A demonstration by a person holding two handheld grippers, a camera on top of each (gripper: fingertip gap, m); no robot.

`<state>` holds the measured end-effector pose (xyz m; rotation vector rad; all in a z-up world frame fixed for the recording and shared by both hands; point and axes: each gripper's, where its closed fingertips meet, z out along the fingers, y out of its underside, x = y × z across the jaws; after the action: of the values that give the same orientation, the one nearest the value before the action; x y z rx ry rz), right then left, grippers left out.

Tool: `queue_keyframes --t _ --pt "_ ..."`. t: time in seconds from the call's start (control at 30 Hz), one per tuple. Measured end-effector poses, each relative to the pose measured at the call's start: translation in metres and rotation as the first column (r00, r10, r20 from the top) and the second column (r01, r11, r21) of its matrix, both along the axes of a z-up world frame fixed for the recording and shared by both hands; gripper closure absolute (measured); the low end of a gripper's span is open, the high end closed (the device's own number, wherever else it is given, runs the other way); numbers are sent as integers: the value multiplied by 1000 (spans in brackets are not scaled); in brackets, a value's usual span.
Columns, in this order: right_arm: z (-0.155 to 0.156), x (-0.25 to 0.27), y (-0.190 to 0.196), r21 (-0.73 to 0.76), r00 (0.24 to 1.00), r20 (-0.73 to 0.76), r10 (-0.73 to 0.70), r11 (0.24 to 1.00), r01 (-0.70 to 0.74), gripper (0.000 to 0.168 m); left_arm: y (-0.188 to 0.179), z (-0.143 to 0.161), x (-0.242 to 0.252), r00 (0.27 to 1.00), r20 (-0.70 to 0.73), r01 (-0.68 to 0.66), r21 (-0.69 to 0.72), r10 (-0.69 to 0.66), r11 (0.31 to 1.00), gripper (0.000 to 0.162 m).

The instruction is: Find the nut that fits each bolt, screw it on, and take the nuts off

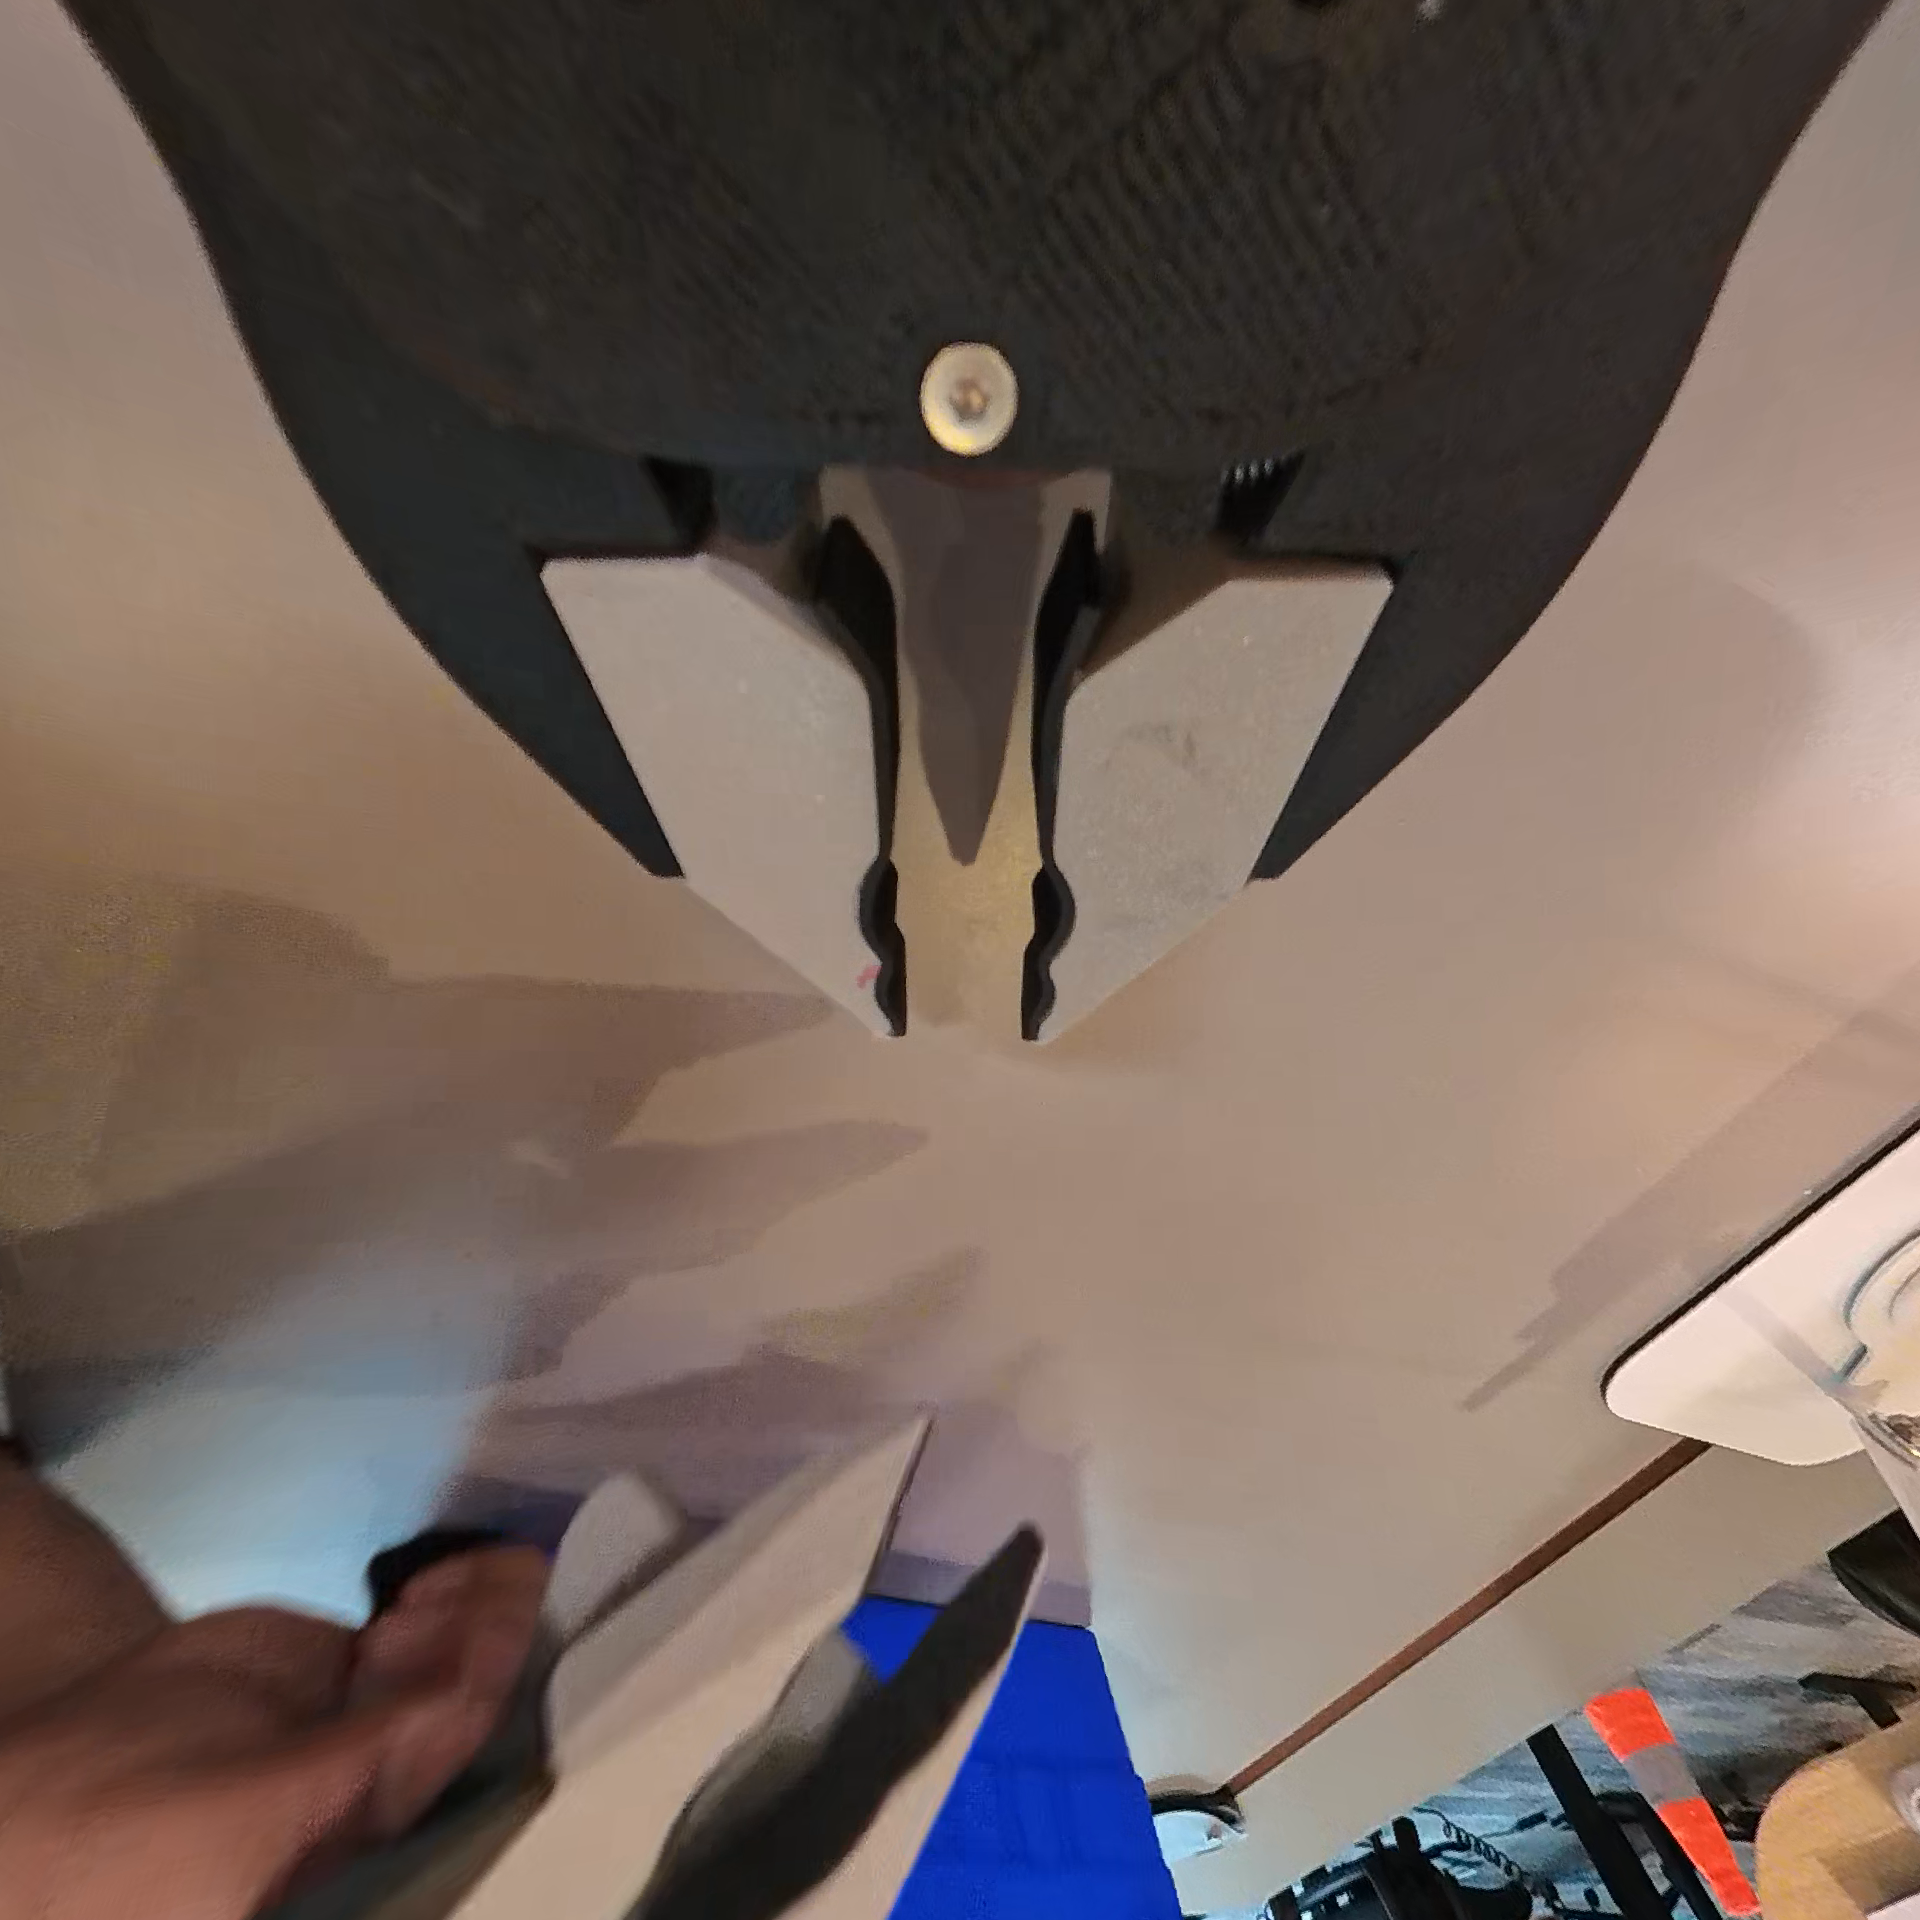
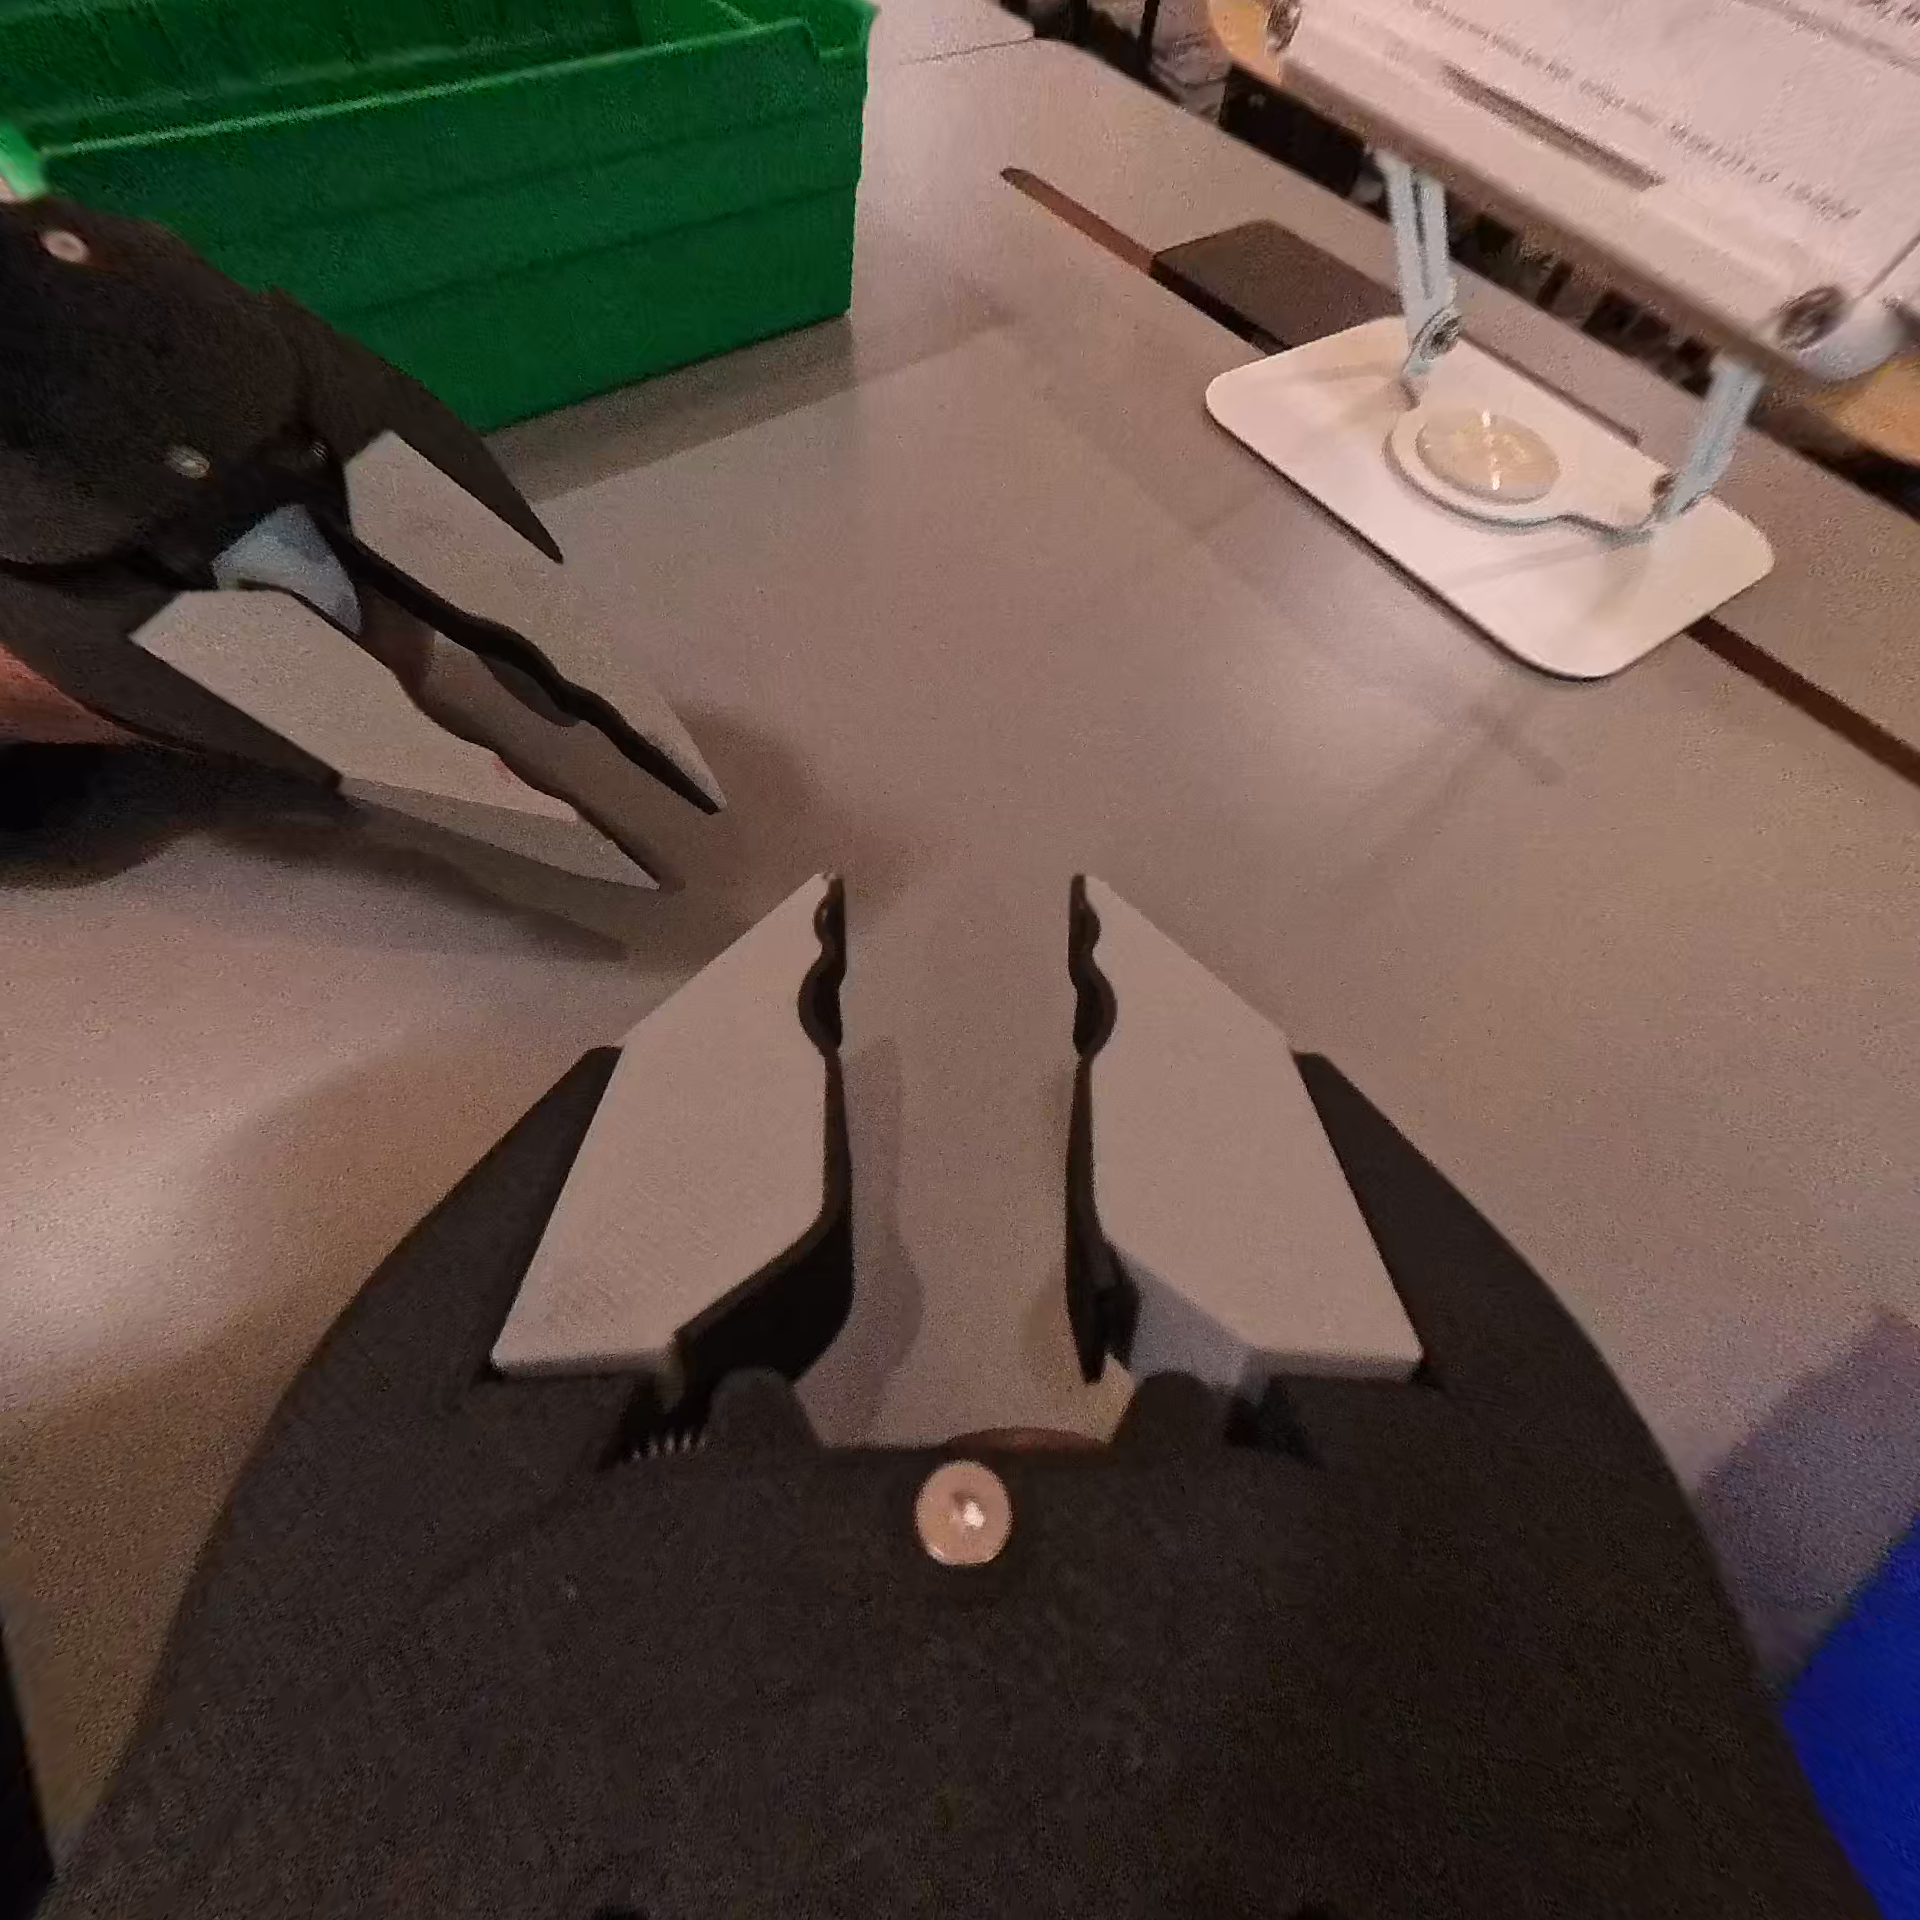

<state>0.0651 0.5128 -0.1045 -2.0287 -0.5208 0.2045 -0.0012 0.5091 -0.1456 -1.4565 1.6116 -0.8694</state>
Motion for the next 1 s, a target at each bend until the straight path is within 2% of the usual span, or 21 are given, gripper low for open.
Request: queue_keyframes --t 0.13,0.3,1.0 --pt "-39 -7 14 -50 1000 -2 12 999 -12 125 1 -1 0 1000 -7 -2 0 2 1000 142" --pt "-54 -11 11 -86 999 34 35 996 -32 123 2 -3 0 1000 -16 -8 25 8 1000 142" --pt "-50 -17 9 -70 999 17 44 997 -43 123 5 -2 1 1000 -9 -24 25 24 999 142"
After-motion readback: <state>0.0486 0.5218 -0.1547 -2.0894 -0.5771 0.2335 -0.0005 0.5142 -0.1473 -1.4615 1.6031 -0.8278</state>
